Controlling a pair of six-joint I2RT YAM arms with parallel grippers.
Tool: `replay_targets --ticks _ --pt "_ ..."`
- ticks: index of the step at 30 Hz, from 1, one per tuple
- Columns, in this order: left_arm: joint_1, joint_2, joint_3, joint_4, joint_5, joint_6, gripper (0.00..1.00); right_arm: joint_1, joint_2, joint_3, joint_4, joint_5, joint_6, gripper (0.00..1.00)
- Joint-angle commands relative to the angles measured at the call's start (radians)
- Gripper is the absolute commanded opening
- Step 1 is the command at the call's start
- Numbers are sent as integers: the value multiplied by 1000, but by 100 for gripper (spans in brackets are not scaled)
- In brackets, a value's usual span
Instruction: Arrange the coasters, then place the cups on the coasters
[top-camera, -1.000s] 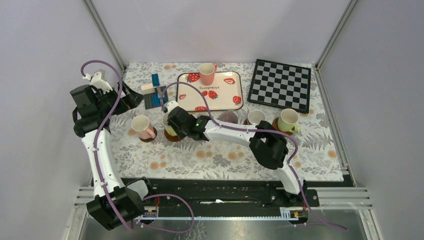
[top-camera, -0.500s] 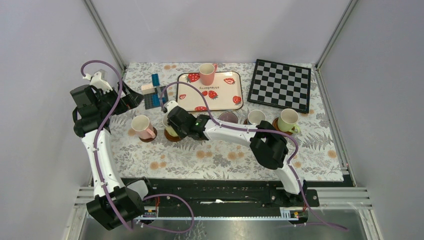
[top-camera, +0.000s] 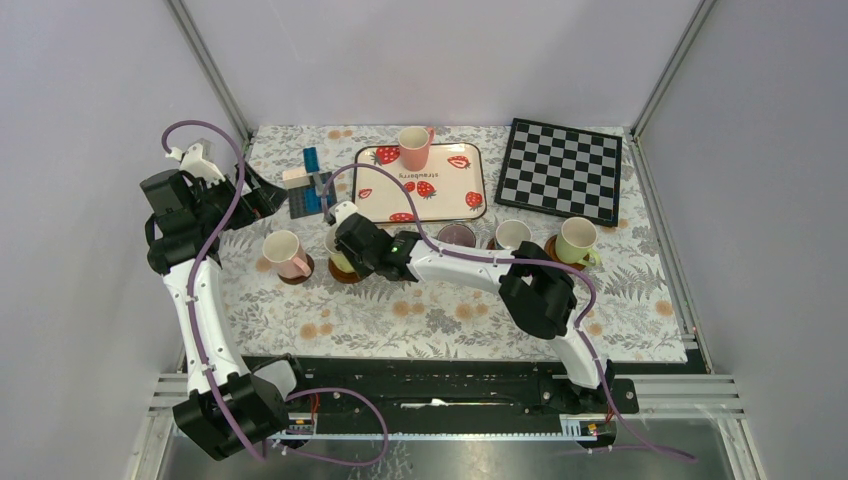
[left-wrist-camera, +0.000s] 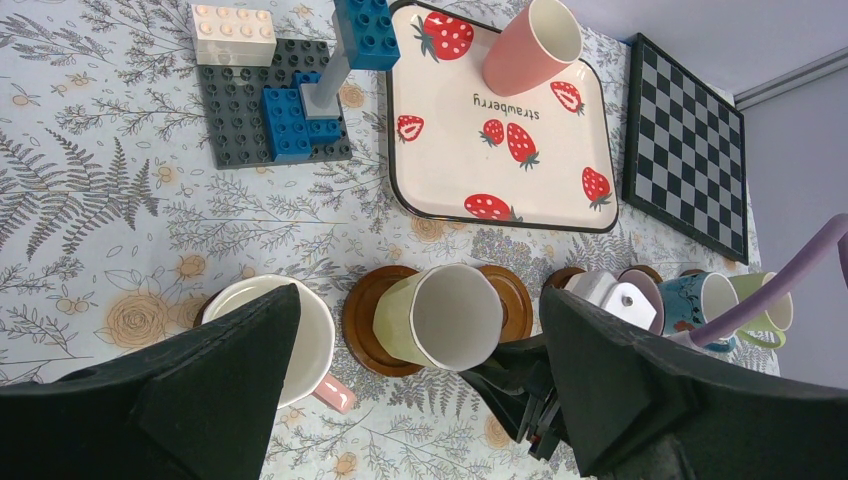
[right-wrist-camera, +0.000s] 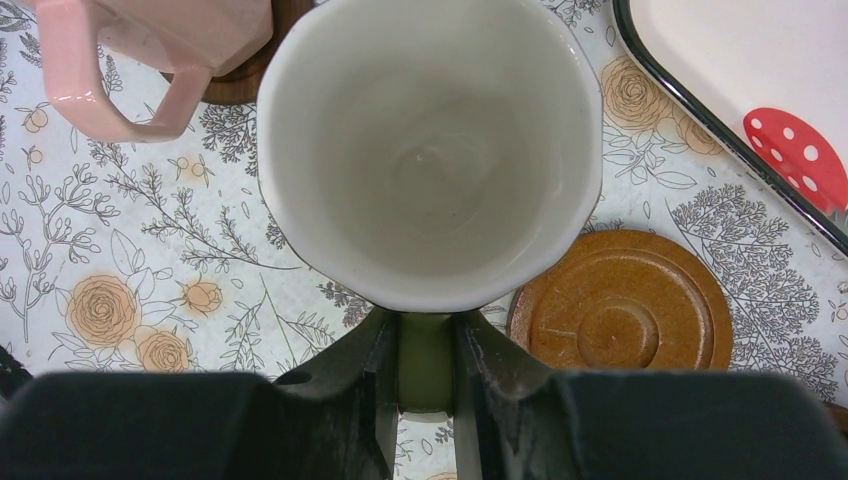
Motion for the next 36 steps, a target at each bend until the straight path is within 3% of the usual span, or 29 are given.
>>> replay_targets --ticks 1,5,11,15,19,26,31,36 --pt "5 -1 -1 43 25 -4 99 14 -45 0 35 -5 21 23" --pt "6 1 -2 42 27 -4 99 13 -55 8 29 -1 17 32" --pt "6 0 1 43 26 -4 99 13 -82 10 19 2 5 76" --pt "6 0 -1 42 26 -4 99 11 -117 10 1 -28 -39 97" --pt "5 -3 1 39 27 2 99 -37 -189 -6 -19 -137 -91 100" --pt "5 -3 3 30 60 29 99 -329 -315 -45 9 -532 -107 100" --pt "5 -4 3 30 79 31 99 -496 -278 -1 82 -497 -138 100" --pt "6 -8 -4 30 75 38 99 -615 -168 75 238 -424 -68 98"
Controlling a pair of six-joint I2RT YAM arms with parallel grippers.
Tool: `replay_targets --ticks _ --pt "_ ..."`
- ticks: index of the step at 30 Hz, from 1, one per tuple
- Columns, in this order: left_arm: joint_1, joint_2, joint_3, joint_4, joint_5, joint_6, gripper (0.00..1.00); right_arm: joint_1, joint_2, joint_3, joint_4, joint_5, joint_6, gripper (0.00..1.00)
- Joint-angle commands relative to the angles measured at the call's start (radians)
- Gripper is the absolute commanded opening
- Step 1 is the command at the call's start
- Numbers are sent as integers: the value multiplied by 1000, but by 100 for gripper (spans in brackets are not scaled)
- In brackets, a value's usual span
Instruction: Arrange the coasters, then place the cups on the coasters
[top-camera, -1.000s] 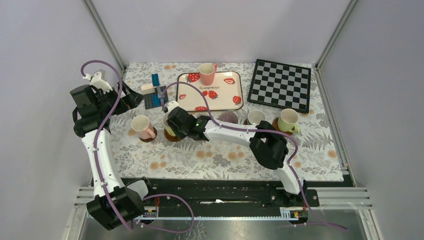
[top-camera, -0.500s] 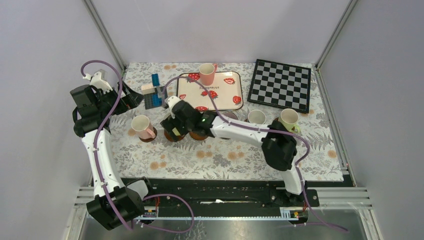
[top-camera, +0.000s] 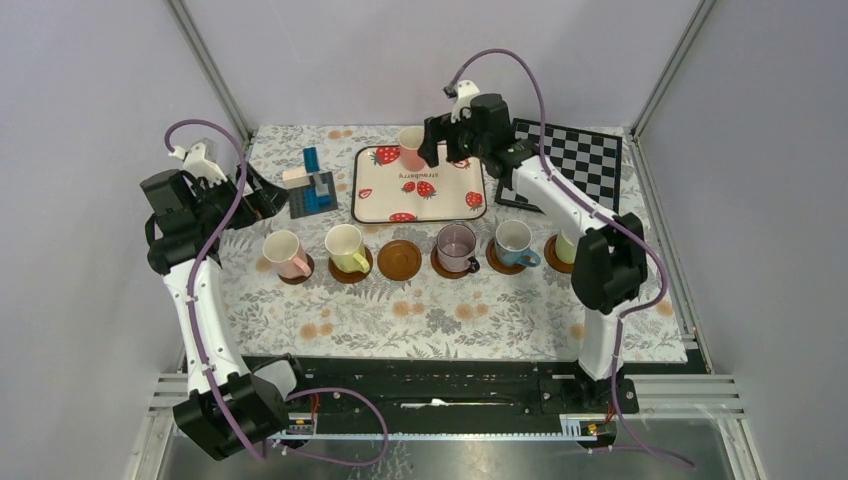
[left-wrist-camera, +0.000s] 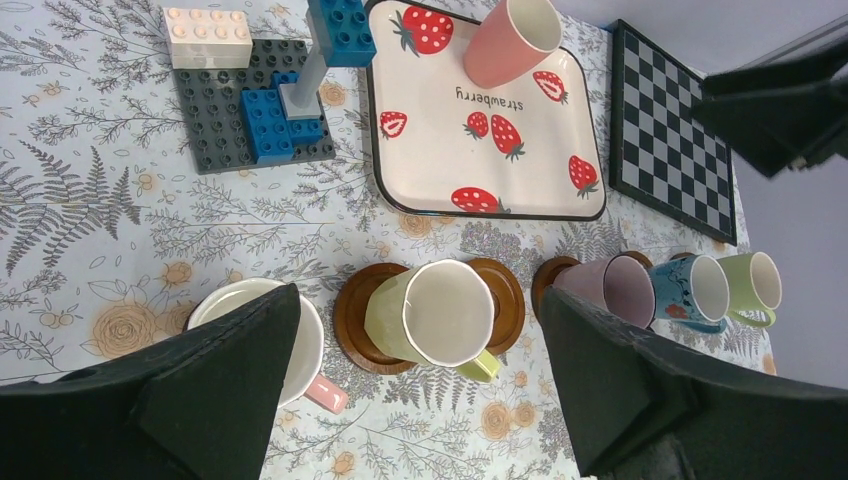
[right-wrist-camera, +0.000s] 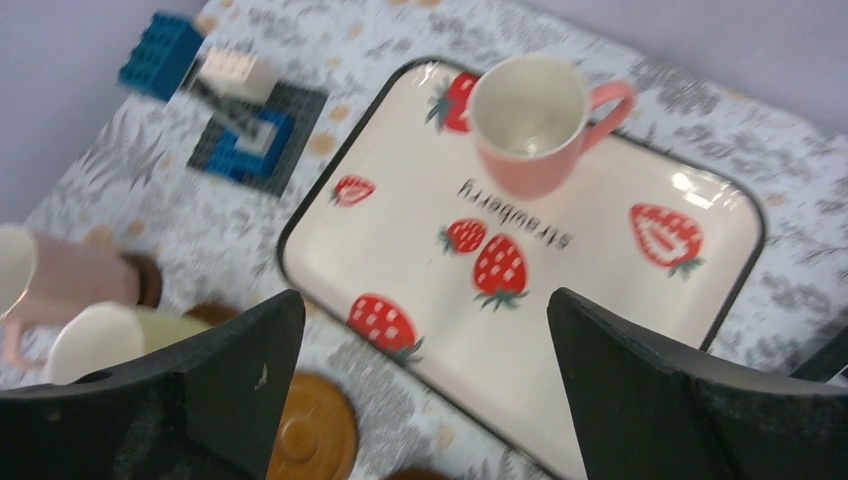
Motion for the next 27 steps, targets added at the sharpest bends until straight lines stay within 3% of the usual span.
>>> replay_targets --ticks 1,5,10,14,20,27 --pt "6 -8 -7 31 26 20 99 -49 96 90 194 59 39 96" --pt "5 -4 -11 30 20 21 99 -78 242 233 229 150 22 86" --pt "6 -12 -20 32 9 13 99 -106 459 485 181 128 33 76" --pt "6 -18 -30 38 -5 11 99 -112 578 621 206 163 0 73" --pt "6 -13 -36 40 -13 8 99 -122 664 660 326 219 -34 67" --pt "6 -20 -47 53 -12 -6 99 -123 768 764 353 244 -76 63"
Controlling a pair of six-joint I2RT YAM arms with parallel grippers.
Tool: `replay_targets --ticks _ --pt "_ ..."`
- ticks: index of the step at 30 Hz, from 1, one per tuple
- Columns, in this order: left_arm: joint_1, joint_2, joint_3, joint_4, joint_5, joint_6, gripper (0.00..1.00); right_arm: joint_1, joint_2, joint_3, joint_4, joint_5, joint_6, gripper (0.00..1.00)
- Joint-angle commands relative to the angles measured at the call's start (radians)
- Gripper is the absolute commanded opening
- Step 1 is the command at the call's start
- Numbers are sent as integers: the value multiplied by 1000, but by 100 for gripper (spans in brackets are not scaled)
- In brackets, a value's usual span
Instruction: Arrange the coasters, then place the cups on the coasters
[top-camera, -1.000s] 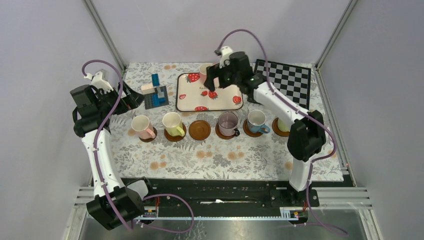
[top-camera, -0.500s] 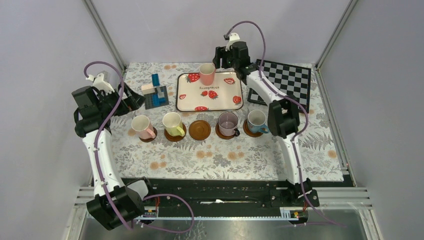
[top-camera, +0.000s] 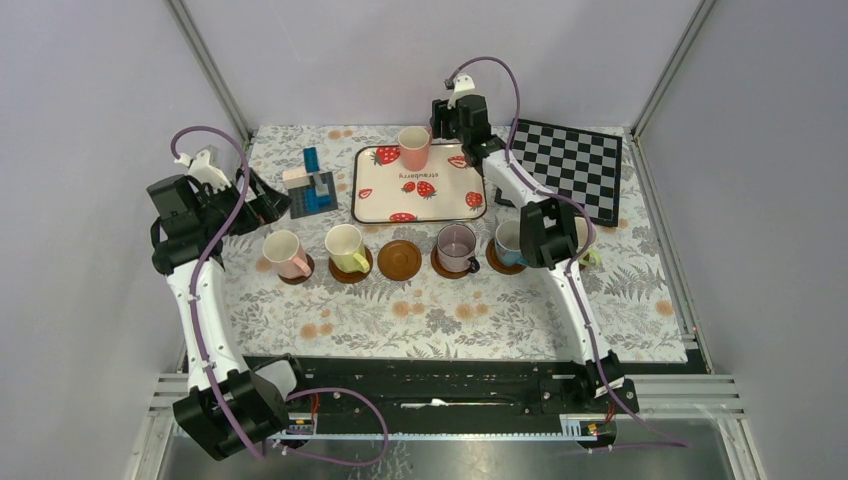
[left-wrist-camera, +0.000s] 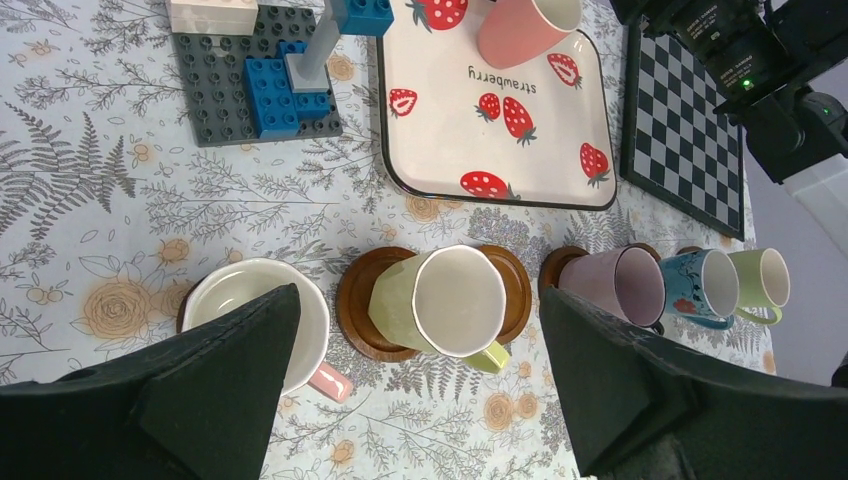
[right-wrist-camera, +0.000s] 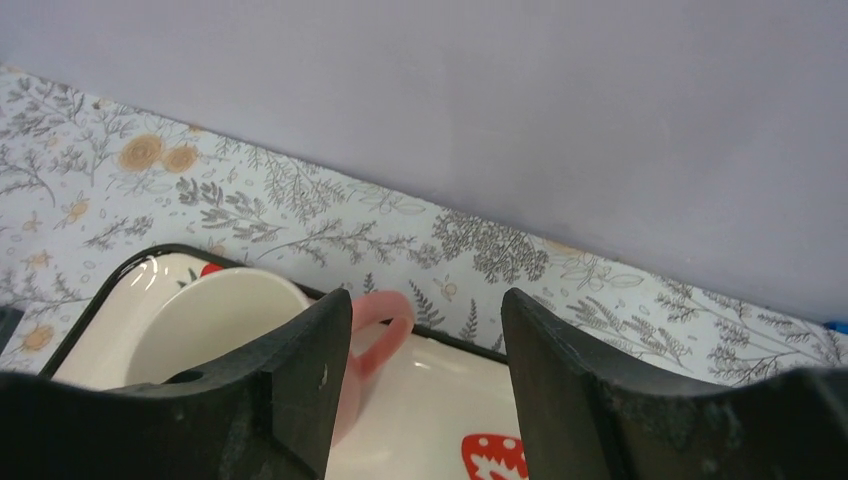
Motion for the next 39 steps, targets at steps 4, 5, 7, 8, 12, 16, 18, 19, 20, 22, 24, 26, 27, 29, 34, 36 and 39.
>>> replay_targets --ticks 4,5,7,8,12,16,18,19,20,22,24,26,27,29,34,36,39 --pt "6 -12 3 50 2 -14 99 -8 47 85 130 54 -49 63" --pt "6 -9 4 50 2 -15 99 -8 52 85 139 54 -80 63" --pt "6 -5 2 53 3 -16 99 -11 60 89 154 36 -96 61" --pt "6 -5 1 54 4 -18 99 -12 65 91 158 30 -100 60" --pt "5 -2 -3 61 0 -21 99 -20 82 97 166 -13 -106 59" --pt "5 -2 -6 62 -1 -21 99 -22 82 88 170 -37 -98 56" --pt "5 1 -4 62 0 -21 99 -22 81 83 167 -54 -95 56" --pt "6 3 -3 62 1 -21 99 -24 79 79 163 -60 -93 56" --pt "6 3 -2 62 2 -21 99 -22 77 75 158 -64 -93 56" --pt "5 3 -5 64 -2 -20 99 -23 56 47 159 -69 -93 57" --pt "6 5 -7 65 -3 -20 99 -23 25 -4 173 -74 -96 58" --pt "5 4 -6 65 1 -20 99 -23 -7 -51 175 -81 -102 58" --pt "5 3 -4 65 4 -20 99 -22 -24 -73 176 -81 -103 58" --pt "6 2 -5 65 3 -21 99 -24 -55 -117 180 -82 -105 59" --pt "6 -5 -9 65 7 -21 99 -24 -120 -221 212 -88 -106 62" --pt "5 -8 -11 65 5 -21 99 -22 -137 -252 222 -90 -107 63" --pt "5 -12 -7 65 3 -22 99 -23 -142 -262 225 -99 -104 65"
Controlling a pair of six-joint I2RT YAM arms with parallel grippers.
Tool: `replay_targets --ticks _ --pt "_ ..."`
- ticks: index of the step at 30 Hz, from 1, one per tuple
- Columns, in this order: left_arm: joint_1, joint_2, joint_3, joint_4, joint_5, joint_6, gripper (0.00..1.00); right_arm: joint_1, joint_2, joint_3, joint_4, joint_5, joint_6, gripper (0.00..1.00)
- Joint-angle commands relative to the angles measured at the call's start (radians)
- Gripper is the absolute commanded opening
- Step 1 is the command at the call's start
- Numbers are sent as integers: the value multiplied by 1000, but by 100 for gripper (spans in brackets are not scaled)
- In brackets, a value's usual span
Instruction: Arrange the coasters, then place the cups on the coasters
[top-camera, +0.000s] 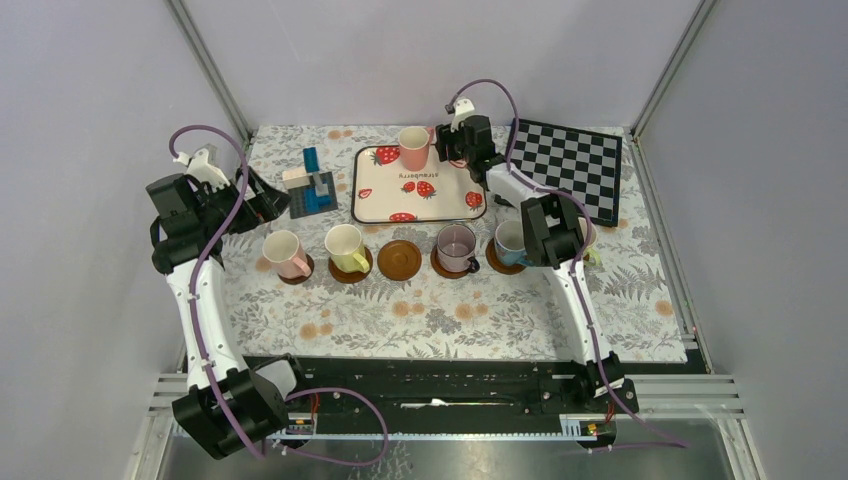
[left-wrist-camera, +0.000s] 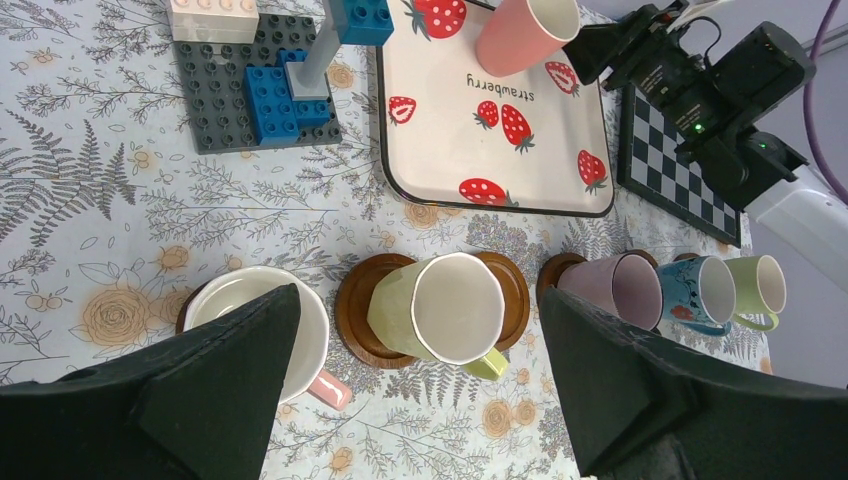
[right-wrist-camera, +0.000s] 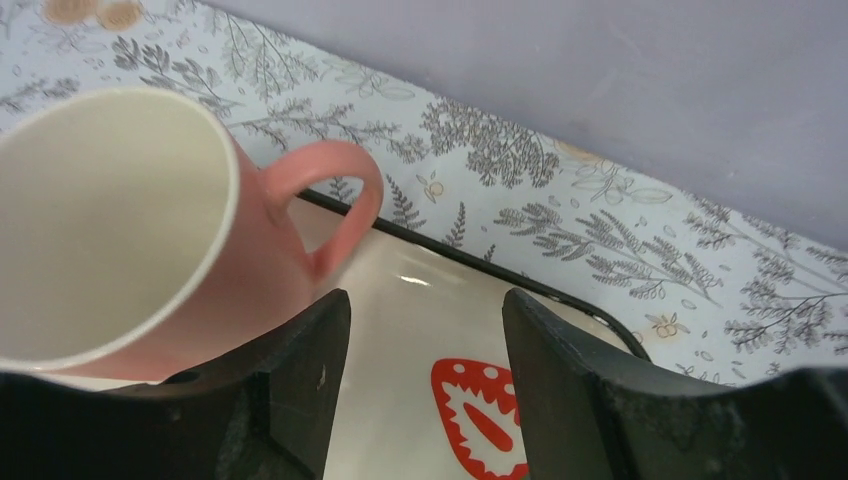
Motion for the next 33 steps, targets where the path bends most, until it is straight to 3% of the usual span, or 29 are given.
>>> replay_targets --ticks 1,10,33 --pt "6 -18 -3 46 4 -7 99 -3 -118 0 81 -27 -9 65" --pt "5 -16 -3 46 4 -7 99 -2 -84 75 32 -55 4 67" --pt "6 -12 4 46 19 -8 99 21 -127 -16 19 -126 -2 68"
